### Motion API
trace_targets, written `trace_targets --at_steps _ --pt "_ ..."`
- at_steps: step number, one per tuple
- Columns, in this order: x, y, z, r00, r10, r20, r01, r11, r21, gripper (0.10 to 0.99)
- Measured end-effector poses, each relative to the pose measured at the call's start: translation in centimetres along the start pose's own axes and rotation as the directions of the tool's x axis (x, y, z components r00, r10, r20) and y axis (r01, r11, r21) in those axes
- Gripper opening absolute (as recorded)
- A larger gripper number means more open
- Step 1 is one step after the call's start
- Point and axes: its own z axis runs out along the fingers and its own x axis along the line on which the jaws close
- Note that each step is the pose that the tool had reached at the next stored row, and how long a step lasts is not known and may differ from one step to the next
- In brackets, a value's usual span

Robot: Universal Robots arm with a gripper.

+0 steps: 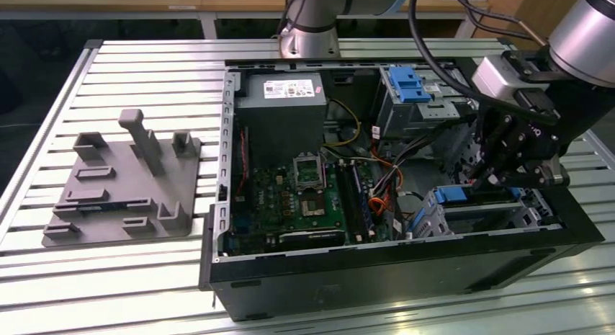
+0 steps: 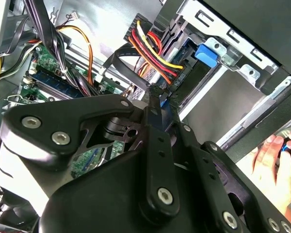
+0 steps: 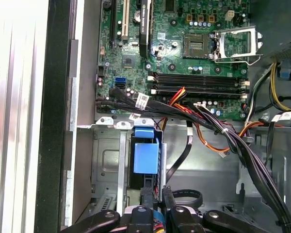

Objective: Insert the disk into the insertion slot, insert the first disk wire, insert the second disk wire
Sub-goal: 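Insert the second disk wire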

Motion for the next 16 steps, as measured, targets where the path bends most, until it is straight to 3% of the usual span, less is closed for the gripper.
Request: trace_targets --at_steps 16 --pt "-0.01 -0.01 0.31 1.0000 0.000 -0.0030 0.000 1.0000 0.000 0.196"
